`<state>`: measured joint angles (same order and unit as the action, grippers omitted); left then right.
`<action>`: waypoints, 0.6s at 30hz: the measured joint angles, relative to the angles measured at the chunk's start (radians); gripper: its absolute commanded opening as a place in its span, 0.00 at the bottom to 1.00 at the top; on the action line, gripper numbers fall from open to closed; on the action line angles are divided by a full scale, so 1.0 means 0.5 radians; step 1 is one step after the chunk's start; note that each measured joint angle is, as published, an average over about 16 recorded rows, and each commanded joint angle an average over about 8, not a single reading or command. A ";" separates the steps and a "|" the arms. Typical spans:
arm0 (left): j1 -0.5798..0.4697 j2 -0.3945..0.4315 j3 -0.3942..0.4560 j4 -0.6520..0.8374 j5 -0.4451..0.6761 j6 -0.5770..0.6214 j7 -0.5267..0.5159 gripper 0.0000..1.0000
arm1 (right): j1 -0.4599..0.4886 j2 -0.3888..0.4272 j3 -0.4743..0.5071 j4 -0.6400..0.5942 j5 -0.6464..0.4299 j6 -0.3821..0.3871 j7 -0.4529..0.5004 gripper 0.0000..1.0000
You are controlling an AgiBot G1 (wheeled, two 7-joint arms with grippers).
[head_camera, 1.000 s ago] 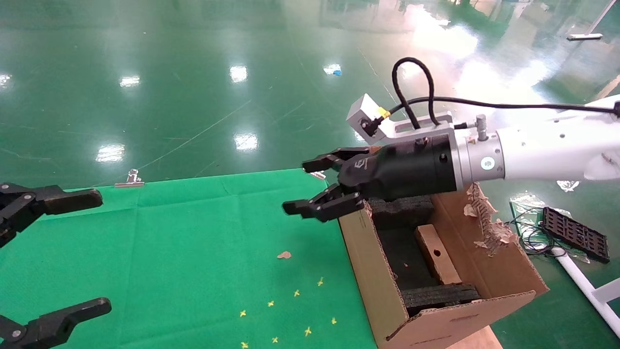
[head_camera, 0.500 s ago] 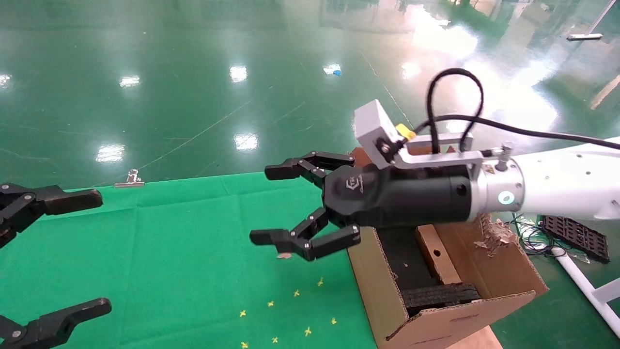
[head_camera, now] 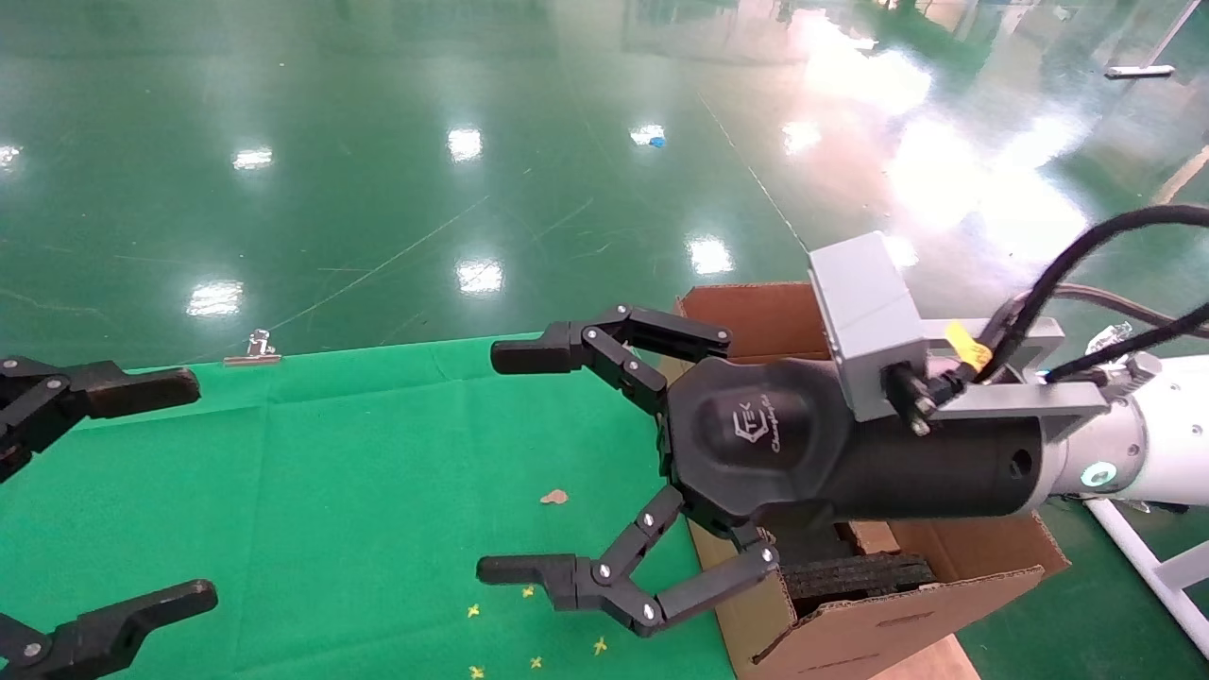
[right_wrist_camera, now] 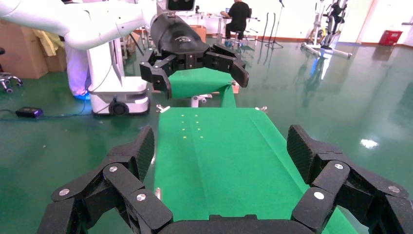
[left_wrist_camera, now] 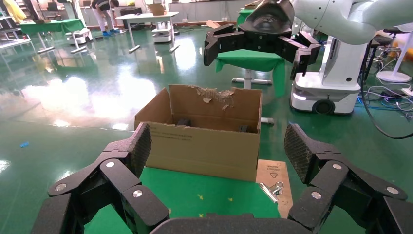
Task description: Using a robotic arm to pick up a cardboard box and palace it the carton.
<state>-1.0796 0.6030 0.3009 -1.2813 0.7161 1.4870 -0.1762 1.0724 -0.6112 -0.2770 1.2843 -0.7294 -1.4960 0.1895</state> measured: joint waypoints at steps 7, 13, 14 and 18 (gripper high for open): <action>0.000 0.000 0.000 0.000 0.000 -0.001 0.000 1.00 | -0.057 0.007 0.068 0.043 0.025 -0.014 -0.017 1.00; 0.000 0.000 0.000 0.000 0.000 -0.001 0.000 1.00 | -0.041 0.006 0.050 0.032 0.019 -0.010 -0.013 1.00; 0.000 0.000 0.000 0.000 0.000 -0.001 0.000 1.00 | -0.038 0.005 0.045 0.029 0.018 -0.010 -0.012 1.00; 0.000 0.000 0.000 0.000 0.000 -0.001 0.000 1.00 | -0.026 0.004 0.031 0.020 0.013 -0.007 -0.010 1.00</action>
<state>-1.0795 0.6028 0.3009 -1.2812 0.7158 1.4867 -0.1762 1.0595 -0.6091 -0.2618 1.2945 -0.7232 -1.4993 0.1845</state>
